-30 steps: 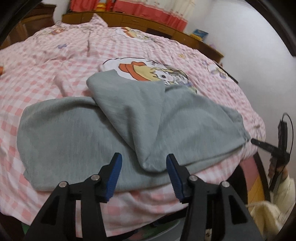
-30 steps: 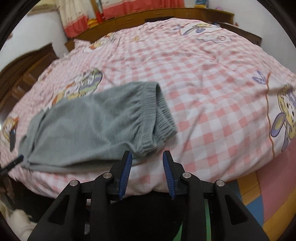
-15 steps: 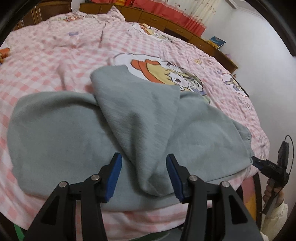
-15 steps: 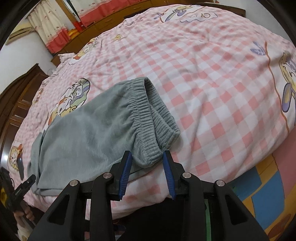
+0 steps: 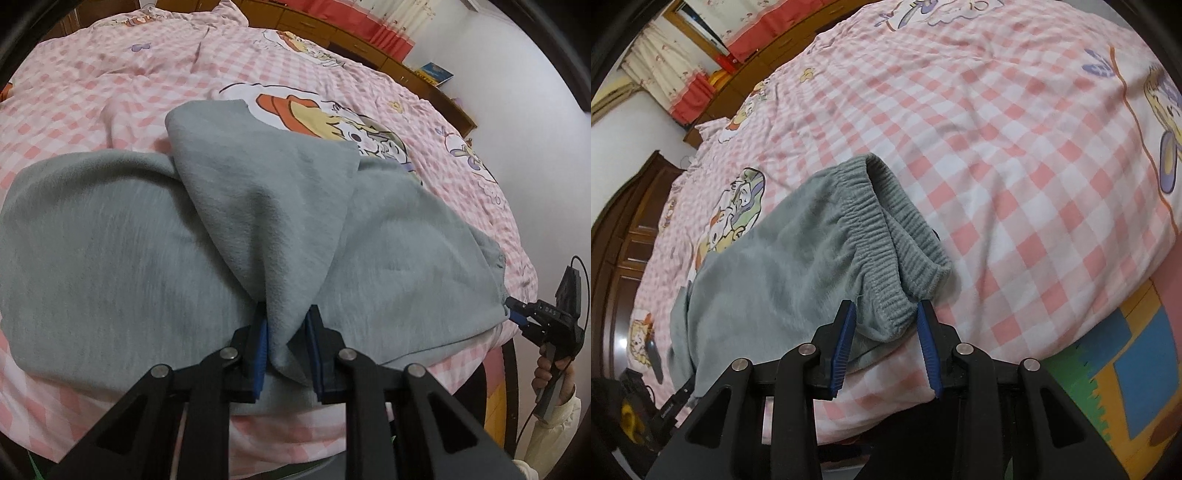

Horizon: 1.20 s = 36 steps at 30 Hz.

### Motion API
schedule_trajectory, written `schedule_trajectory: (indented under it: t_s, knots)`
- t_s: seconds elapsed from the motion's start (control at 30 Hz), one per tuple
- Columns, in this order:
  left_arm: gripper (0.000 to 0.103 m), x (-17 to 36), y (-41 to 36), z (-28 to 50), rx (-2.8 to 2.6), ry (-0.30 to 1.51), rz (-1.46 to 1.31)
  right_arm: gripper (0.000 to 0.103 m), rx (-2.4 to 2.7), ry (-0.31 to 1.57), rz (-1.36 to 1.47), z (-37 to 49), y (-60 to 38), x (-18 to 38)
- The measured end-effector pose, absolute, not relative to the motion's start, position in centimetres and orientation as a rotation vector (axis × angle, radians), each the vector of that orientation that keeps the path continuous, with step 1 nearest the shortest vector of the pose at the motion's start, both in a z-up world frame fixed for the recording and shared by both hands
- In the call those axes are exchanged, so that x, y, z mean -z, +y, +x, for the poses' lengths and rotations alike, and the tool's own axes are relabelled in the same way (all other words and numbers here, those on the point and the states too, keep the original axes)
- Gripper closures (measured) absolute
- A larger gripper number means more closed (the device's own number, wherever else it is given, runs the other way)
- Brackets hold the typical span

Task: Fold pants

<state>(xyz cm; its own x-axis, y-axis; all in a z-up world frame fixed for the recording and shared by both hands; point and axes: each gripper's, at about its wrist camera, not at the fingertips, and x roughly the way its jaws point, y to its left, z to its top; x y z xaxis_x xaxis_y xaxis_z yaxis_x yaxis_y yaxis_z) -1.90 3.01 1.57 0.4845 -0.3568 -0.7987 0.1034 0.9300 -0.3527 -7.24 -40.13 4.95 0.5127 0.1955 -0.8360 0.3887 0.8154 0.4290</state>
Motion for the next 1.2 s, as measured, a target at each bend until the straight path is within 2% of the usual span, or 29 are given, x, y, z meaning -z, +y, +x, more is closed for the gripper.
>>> schedule_trajectory:
  t_s: [0.13, 0.3, 0.4, 0.63, 0.93, 1.07, 1.2]
  knots:
    - [0.089, -1.5, 2.9, -2.0, 0.271, 1.026, -0.246, 0.070, 0.170, 1.070, 0.618, -6.7, -39.8, -4.6]
    - [0.096, -1.7, 3.0, -2.3, 0.280, 1.030, -0.231, 0.086, 0.189, 1.088, 0.614, -6.4, -40.0, -4.3]
    - [0.097, -2.3, 3.3, -2.7, 0.294, 1.019, -0.251, 0.089, 0.183, 1.040, 0.623, -6.9, -40.2, -5.7]
    - [0.097, -3.5, 2.6, -4.5, 0.310, 1.002, -0.213, 0.091, 0.163, 0.888, 0.592, -7.1, -40.7, -10.0]
    - [0.096, -0.9, 2.2, -4.7, 0.267, 1.039, -0.156, 0.090, 0.236, 0.988, 0.529, -7.7, -41.4, -4.7]
    - [0.091, -1.4, 2.5, -5.0, 0.282, 1.035, -0.156, 0.078, 0.238, 0.999, 0.466, -7.7, -41.4, -3.8]
    - [0.066, -3.2, 4.2, -5.9, 0.263, 0.995, -0.152, 0.070, 0.247, 1.001, 0.401, -7.9, -41.3, -5.7]
